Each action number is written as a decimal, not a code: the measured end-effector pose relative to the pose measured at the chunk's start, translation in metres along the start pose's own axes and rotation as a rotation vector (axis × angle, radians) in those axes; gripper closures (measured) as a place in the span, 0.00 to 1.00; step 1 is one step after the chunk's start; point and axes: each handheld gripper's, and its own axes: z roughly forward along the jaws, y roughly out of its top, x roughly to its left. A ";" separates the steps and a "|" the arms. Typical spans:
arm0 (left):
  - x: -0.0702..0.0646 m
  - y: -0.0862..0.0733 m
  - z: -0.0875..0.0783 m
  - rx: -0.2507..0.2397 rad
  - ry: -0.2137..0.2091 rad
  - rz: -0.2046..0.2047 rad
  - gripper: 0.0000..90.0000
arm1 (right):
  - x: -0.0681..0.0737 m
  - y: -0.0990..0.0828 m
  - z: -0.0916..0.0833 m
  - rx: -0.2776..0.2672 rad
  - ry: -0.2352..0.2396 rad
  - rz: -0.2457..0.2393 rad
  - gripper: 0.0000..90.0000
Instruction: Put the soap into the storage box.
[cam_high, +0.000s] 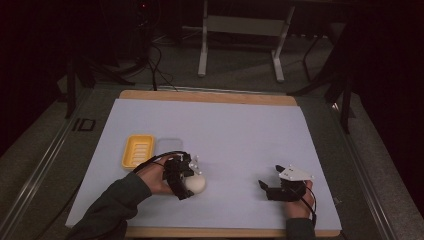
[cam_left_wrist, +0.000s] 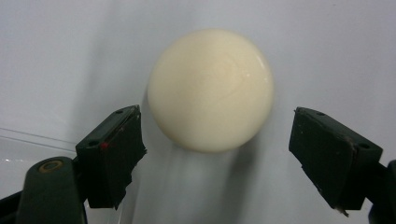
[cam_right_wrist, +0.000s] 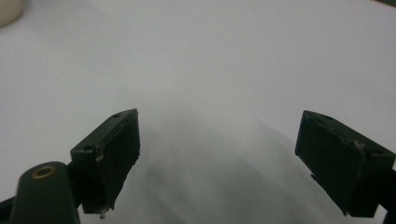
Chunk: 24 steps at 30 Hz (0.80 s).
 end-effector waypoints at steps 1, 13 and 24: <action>0.000 0.000 0.000 0.000 0.000 0.000 0.20 | 0.000 0.000 0.000 0.000 0.000 0.000 0.15; 0.001 0.010 0.011 0.056 -0.012 0.021 0.19 | 0.000 0.000 0.000 0.000 0.004 0.000 0.15; 0.002 0.017 0.017 0.080 -0.013 0.041 0.19 | 0.000 0.000 0.000 0.000 0.007 0.000 0.15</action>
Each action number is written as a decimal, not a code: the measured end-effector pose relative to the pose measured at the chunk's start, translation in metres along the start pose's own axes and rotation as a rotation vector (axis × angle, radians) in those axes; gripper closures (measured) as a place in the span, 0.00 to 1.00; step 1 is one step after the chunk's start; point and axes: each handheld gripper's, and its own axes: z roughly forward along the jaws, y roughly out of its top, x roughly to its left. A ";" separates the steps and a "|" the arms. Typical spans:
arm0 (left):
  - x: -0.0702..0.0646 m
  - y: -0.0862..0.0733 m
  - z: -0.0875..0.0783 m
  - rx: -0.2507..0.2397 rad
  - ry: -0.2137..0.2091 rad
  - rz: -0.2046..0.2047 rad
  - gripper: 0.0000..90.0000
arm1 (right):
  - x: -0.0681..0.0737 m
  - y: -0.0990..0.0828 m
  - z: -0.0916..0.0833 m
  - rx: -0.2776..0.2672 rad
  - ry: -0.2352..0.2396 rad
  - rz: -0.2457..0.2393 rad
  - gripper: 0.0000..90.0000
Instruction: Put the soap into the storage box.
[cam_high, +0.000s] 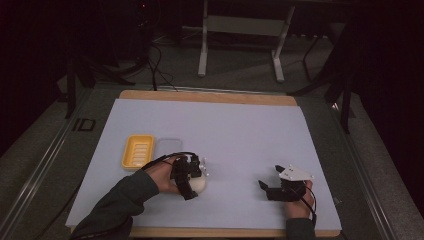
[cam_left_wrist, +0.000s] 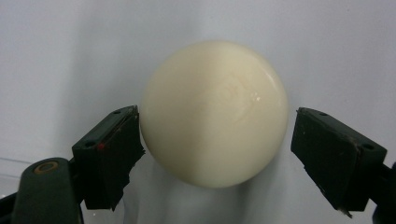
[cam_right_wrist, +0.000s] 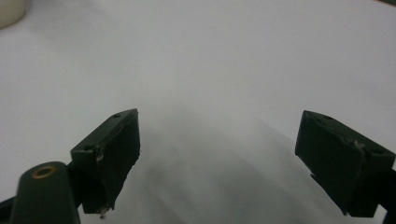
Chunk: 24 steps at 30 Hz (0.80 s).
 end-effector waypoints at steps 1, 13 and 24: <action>0.000 0.001 0.001 0.002 -0.001 0.002 0.18 | 0.000 0.000 0.000 -0.001 0.000 -0.001 0.15; 0.001 0.007 0.008 0.035 -0.014 0.019 0.18 | 0.000 0.000 0.000 -0.001 -0.003 0.000 0.15; -0.001 0.014 0.013 0.106 0.008 0.058 0.20 | 0.000 0.000 0.000 -0.003 -0.004 -0.001 0.15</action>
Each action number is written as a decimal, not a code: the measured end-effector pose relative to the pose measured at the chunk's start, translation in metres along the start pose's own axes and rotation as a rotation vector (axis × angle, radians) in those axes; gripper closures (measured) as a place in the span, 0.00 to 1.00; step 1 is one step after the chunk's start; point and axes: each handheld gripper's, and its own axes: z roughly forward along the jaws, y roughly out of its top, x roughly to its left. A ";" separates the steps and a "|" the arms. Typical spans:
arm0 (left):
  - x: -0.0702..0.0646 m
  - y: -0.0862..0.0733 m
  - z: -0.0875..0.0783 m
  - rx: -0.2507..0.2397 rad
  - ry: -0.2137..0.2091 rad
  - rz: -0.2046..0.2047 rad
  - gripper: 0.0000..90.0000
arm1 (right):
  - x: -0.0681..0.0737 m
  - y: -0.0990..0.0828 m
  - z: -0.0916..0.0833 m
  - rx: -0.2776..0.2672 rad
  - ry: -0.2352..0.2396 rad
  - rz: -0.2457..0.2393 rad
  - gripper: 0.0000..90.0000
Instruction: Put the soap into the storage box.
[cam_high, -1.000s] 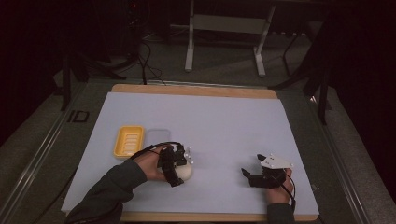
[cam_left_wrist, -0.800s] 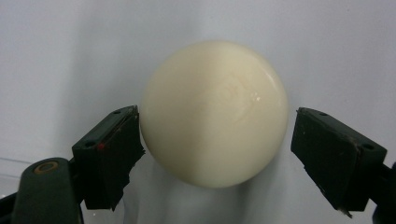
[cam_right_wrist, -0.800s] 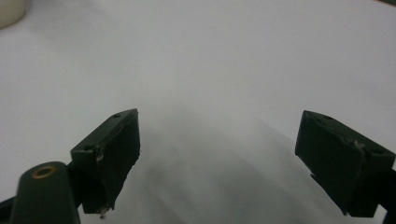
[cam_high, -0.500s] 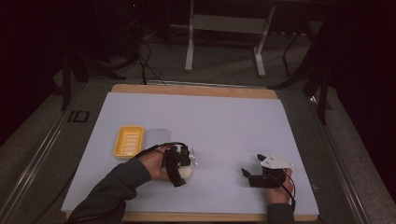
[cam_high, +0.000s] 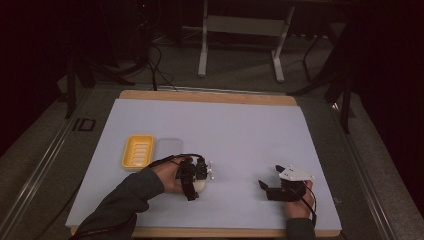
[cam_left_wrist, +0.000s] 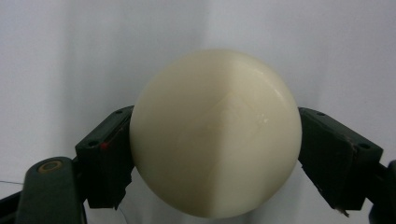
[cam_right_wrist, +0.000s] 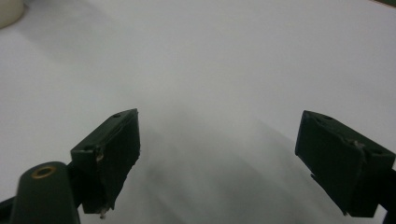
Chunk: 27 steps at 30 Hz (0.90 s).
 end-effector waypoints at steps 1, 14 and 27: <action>0.000 0.000 0.000 0.006 0.000 -0.001 0.21 | 0.000 0.000 0.000 0.000 0.000 -0.001 0.15; 0.007 0.003 0.004 0.043 -0.049 -0.038 0.23 | 0.000 0.000 0.000 0.000 -0.002 -0.001 0.15; 0.003 0.009 0.008 0.092 -0.063 -0.008 0.12 | 0.000 0.000 0.000 -0.001 -0.002 -0.003 0.15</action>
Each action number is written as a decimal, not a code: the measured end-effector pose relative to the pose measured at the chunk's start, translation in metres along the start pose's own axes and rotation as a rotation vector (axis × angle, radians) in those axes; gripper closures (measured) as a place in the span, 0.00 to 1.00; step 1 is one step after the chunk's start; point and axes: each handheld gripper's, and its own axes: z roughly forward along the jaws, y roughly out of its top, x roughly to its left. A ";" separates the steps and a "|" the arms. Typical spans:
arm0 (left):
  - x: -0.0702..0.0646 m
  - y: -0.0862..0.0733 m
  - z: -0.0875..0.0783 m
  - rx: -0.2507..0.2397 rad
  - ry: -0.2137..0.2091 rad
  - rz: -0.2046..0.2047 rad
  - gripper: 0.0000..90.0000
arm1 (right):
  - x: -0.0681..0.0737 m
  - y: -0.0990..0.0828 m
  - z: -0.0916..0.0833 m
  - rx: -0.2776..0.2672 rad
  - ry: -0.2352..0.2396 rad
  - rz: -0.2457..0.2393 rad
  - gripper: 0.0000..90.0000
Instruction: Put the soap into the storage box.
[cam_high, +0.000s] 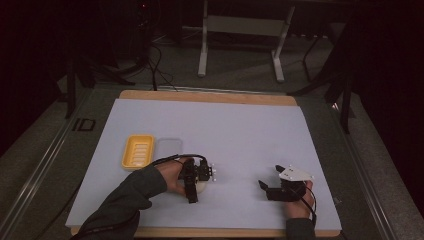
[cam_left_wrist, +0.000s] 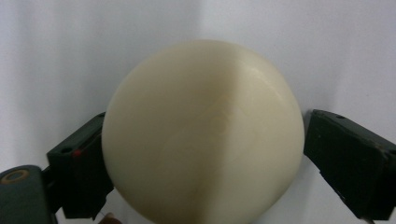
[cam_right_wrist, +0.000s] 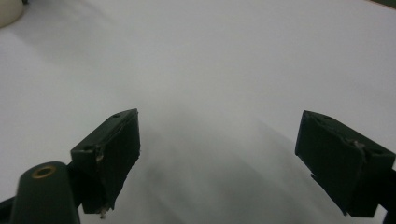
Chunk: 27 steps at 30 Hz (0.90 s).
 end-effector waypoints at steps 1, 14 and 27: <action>0.002 -0.001 -0.002 -0.004 0.002 -0.005 0.15 | 0.000 0.000 0.000 -0.001 0.000 0.000 0.15; 0.005 0.002 -0.004 -0.016 0.006 -0.007 0.24 | 0.000 0.000 0.000 0.001 0.001 -0.004 0.15; 0.007 0.004 -0.005 0.000 0.002 -0.022 0.27 | 0.000 0.000 0.000 0.002 0.002 -0.003 0.15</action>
